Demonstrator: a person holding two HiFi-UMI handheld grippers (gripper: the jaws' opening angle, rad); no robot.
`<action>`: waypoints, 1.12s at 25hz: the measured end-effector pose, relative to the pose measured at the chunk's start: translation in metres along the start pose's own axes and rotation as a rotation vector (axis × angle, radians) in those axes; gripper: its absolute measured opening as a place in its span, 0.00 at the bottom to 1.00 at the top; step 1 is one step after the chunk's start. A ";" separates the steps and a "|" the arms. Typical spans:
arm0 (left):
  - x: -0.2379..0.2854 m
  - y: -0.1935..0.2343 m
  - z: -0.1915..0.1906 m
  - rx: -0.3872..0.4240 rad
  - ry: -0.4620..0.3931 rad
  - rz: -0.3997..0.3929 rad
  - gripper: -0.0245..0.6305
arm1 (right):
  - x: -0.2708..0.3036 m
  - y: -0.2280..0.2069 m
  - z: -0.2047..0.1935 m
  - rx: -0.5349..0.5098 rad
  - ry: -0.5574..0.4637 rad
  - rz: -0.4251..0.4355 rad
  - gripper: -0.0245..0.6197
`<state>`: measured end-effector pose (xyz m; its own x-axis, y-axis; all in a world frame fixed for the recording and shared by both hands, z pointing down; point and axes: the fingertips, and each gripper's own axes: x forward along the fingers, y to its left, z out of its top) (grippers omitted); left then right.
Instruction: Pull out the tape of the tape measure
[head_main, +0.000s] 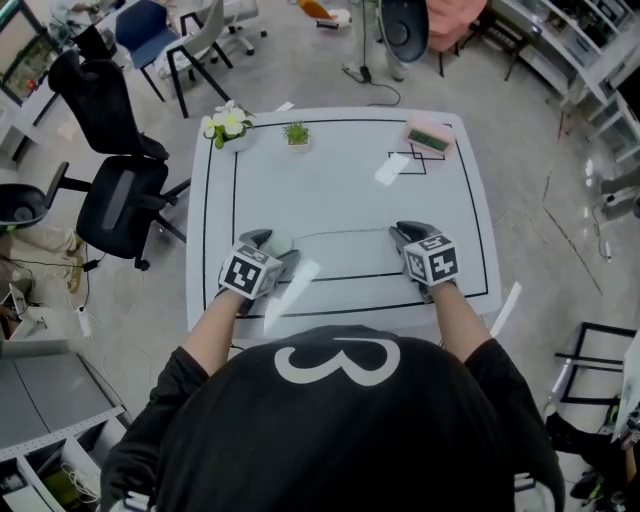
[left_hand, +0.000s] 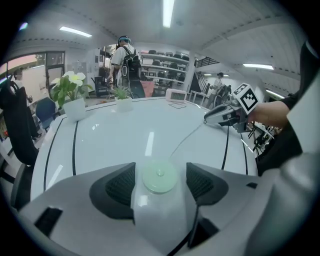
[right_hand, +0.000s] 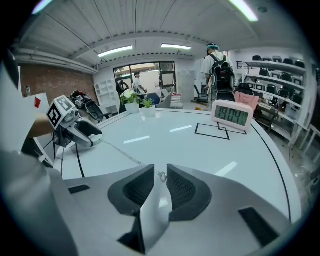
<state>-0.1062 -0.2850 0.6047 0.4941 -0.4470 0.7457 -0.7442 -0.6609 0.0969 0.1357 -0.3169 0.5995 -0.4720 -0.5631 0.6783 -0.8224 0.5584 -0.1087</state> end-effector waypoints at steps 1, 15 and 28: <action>-0.001 0.001 0.001 -0.001 -0.004 0.001 0.52 | -0.002 0.001 0.001 0.001 -0.002 0.001 0.19; -0.077 -0.009 0.046 -0.160 -0.268 -0.007 0.56 | -0.064 0.046 0.042 0.099 -0.211 0.129 0.33; -0.188 -0.091 0.126 -0.082 -0.594 -0.161 0.10 | -0.178 0.120 0.125 0.032 -0.585 0.290 0.12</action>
<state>-0.0750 -0.2169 0.3724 0.7511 -0.6204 0.2260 -0.6602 -0.7099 0.2453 0.0813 -0.2261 0.3746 -0.7634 -0.6361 0.1121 -0.6408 0.7241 -0.2551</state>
